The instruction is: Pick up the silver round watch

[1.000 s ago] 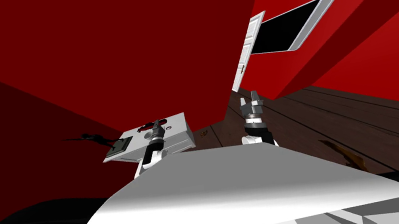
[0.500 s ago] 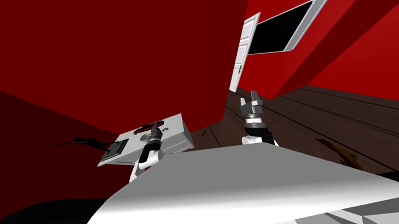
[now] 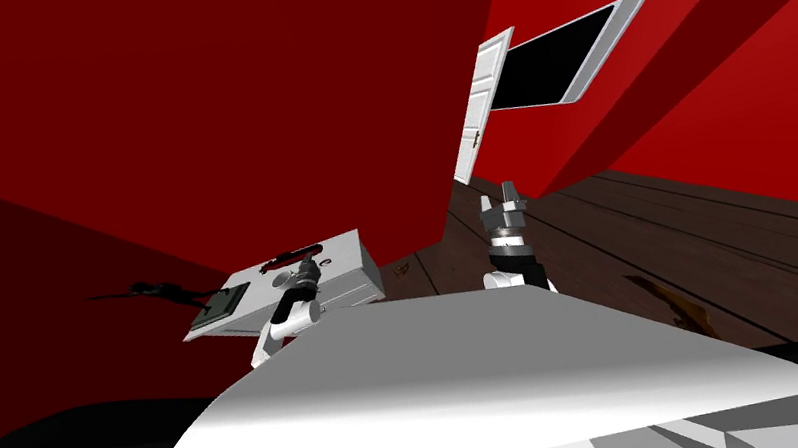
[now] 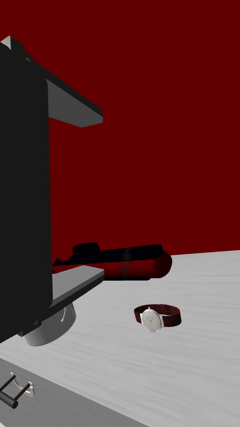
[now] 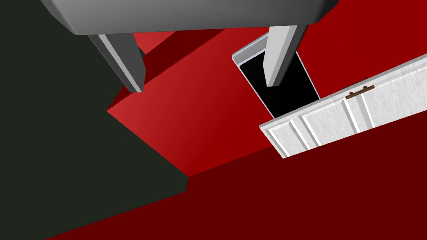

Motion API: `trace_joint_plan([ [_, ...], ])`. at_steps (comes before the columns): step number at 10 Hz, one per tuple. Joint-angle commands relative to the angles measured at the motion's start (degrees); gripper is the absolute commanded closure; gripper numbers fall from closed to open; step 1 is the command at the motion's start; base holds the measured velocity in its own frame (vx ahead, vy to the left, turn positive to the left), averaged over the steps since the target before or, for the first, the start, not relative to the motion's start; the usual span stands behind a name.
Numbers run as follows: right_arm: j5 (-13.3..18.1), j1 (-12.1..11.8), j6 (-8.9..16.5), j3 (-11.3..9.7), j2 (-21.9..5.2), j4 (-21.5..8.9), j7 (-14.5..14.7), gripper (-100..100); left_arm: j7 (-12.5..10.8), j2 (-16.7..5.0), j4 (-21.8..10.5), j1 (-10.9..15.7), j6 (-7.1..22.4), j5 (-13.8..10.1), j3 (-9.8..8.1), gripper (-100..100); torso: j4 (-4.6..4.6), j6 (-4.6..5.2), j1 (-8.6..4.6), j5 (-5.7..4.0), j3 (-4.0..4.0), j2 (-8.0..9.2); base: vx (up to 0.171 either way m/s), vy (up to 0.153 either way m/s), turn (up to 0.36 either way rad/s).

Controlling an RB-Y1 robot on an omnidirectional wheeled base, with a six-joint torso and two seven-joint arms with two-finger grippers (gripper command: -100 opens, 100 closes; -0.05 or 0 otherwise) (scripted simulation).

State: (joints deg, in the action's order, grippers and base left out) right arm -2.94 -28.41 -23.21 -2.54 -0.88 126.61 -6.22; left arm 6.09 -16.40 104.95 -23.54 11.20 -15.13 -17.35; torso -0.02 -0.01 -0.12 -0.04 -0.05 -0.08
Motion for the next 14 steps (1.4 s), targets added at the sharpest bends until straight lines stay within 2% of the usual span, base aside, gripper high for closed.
trace_joint_plan([
  [1, 0.0, 0.0, 0.0, 0.0, 0.0, 0.0, 0.0, 0, 0.82, -0.89, -1.33, 0.55, 2.86, -0.76, -1.4, -100, 0.0, 0.0, 0.0, 0.0, 0.0, 0.0, 0.033, -0.053, -0.039],
  [2, 0.0, 0.0, 0.0, 0.0, 0.0, 0.0, 0.0, 0, 0.82, -0.89, -1.33, 0.55, 3.8, -0.76, -1.4, -100, 0.0, 0.01, -0.04, -0.01, -0.01, -0.02, 0.024, -0.042, -0.019],
  [3, 0.0, 0.0, 0.0, 0.0, 0.0, 0.0, 0.0, 0, 1.56, -1.61, -2.83, 1.12, 5.91, -1.37, -2.45, -100, 0.0, 0.0, -0.02, -0.01, 0.0, 0.0, 0.034, -0.043, -0.042],
  [4, 0.0, 0.0, 0.0, 0.0, 0.0, 0.0, 0.0, 0, 1.56, -1.61, -2.83, 1.12, 6.63, -1.37, -2.45, -100, 0.0, 0.0, -0.01, 0.0, -0.01, -0.01, 0.032, -0.032, -0.014],
  [5, 0.0, 0.0, 0.0, 0.0, 0.0, 0.0, 0.0, 0, 2.3, -2.32, -4.3, 1.7, 8.48, -1.98, -3.41, -100, 0.0, 0.0, 0.02, 0.0, -0.01, -0.01, 0.036, -0.031, -0.033],
  [6, 0.0, 0.0, 0.0, 0.0, 0.0, 0.0, 0.0, 0, 2.3, -2.32, -4.3, 1.7, 9.47, -1.98, -3.41, -100, 0.0, 0.0, 0.04, 0.01, -0.01, -0.03, 0.039, -0.028, -0.014],
  [9, 0.0, 0.0, 0.0, 0.0, 0.0, 0.0, 0.0, 0, 3.74, -3.73, -7.19, 2.84, 14.18, -3.15, -5.06, -100, -0.02, -0.01, 0.06, 0.01, -0.04, -0.06, 0.048, -0.022, -0.022],
  [14, 0.0, -0.01, 0.0, 0.01, -0.01, 0.0, 0.0, 0, 5.14, -5.15, -9.93, 3.95, 20.61, -4.26, -6.34, -100, -0.03, 0.0, 0.19, 0.04, -0.07, -0.13, 0.054, 0.002, -0.014],
])
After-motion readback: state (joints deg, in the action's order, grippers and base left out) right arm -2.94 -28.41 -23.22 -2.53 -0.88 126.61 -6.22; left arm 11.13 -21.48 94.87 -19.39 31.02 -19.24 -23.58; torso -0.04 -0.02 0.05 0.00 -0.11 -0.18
